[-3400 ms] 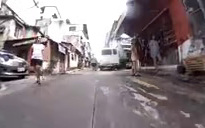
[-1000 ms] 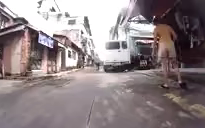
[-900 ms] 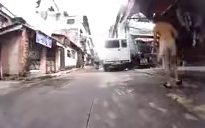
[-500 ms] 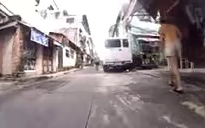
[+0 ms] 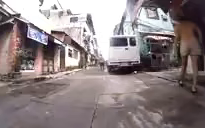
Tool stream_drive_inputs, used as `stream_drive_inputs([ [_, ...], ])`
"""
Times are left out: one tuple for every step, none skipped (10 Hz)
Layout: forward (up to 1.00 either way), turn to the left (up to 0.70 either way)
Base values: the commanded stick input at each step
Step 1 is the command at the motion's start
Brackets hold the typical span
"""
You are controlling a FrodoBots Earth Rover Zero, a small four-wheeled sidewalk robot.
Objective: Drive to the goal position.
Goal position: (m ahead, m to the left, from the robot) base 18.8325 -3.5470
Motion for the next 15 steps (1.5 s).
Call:
stream_drive_inputs([
  [1.0, 0.27],
  [1.0, 0.27],
  [1.0, 0.27],
  [1.0, 0.27],
  [1.0, 0.27],
  [1.0, 0.0],
  [1.0, 0.0],
  [1.0, 0.0],
  [1.0, 0.0],
  [1.0, 0.0],
  [1.0, 0.0],
  [1.0, -0.13],
  [1.0, -0.27],
  [1.0, -0.27],
  [1.0, -0.27],
])
